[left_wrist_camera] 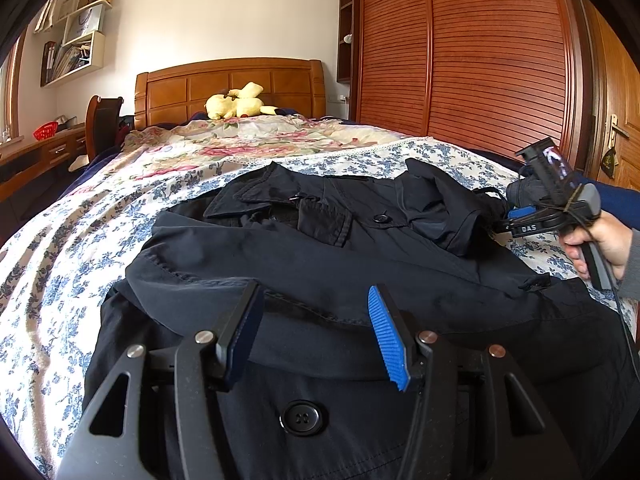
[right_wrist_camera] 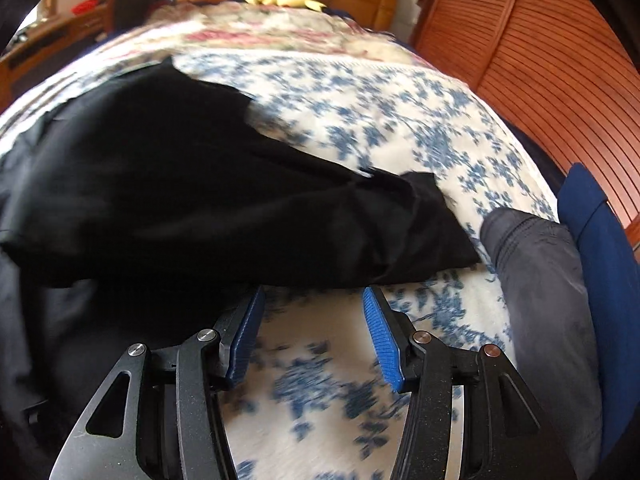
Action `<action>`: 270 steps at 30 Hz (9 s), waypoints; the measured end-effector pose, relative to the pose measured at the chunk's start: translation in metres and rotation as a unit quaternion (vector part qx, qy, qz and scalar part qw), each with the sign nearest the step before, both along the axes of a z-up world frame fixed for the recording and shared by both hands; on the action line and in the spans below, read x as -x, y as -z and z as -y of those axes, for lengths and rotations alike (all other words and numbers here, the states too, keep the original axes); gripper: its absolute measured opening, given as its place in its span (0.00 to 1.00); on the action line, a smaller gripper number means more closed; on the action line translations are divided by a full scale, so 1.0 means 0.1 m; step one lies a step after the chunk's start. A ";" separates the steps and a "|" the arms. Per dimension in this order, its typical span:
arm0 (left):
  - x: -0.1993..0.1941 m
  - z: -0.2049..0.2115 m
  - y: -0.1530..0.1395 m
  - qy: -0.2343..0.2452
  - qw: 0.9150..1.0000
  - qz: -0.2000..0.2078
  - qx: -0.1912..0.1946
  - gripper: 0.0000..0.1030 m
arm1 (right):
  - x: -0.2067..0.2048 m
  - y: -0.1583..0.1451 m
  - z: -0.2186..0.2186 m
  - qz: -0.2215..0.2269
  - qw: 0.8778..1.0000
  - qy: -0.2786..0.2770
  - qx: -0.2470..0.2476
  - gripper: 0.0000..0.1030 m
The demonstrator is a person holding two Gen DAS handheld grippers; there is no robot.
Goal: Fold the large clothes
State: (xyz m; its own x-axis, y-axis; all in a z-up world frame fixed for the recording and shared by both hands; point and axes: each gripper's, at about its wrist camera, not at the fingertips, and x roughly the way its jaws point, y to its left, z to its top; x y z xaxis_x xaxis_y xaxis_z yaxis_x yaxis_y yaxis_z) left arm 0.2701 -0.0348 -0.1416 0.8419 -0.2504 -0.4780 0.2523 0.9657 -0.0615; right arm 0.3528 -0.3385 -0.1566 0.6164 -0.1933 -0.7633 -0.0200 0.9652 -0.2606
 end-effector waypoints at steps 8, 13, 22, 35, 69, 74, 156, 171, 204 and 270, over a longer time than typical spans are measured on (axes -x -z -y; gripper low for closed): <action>0.01 -0.01 0.01 0.001 1.000 -0.001 -0.001 0.52 | -0.24 0.11 0.11 -0.016 0.999 0.019 0.040 0.51; 0.01 0.00 0.01 0.002 1.000 0.000 -0.001 0.52 | -0.30 0.10 0.11 -0.007 0.998 0.029 0.052 0.51; 0.01 0.00 0.02 0.003 1.000 -0.001 -0.003 0.52 | -0.35 0.03 0.09 0.009 0.999 0.029 0.044 0.54; 0.05 0.02 -0.01 0.015 1.000 -0.011 -0.010 0.52 | -0.37 -0.18 0.01 0.035 0.999 -0.007 0.011 0.05; 1.15 -0.87 -0.55 -0.044 0.999 0.018 -0.005 0.52 | 1.32 -1.17 -2.11 0.126 0.958 -0.237 -0.102 0.47; 1.19 -0.82 -0.56 -0.034 0.999 0.018 -0.002 0.52 | 1.63 -0.95 -1.93 0.102 0.963 -0.223 -0.112 0.51; 0.61 -0.48 -0.91 -0.031 0.997 -0.064 -0.010 0.14 | 1.79 0.04 -1.08 0.082 0.970 -0.165 -0.161 0.52; 1.17 -0.85 -0.42 -0.057 0.994 -0.095 -0.011 0.37 | 1.77 0.06 -1.11 0.085 0.971 -0.163 -0.150 0.52; 1.01 -1.07 -0.21 -0.088 0.990 -0.106 0.016 0.03 | 1.77 0.07 -1.12 0.086 0.972 -0.163 -0.144 0.52; 1.80 -1.54 -0.08 -0.077 0.990 -0.118 0.003 0.36 | 1.48 0.09 -3.52 -0.026 0.924 -0.344 -0.164 0.52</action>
State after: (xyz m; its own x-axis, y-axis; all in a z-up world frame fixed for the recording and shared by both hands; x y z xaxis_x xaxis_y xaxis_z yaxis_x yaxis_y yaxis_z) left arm 0.0899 0.1189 -0.1338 0.7352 -0.1312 -0.6650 0.0804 0.9910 -0.1066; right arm 0.2052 0.0133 -0.1658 0.4685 0.4773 -0.7434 -0.6620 0.7469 0.0624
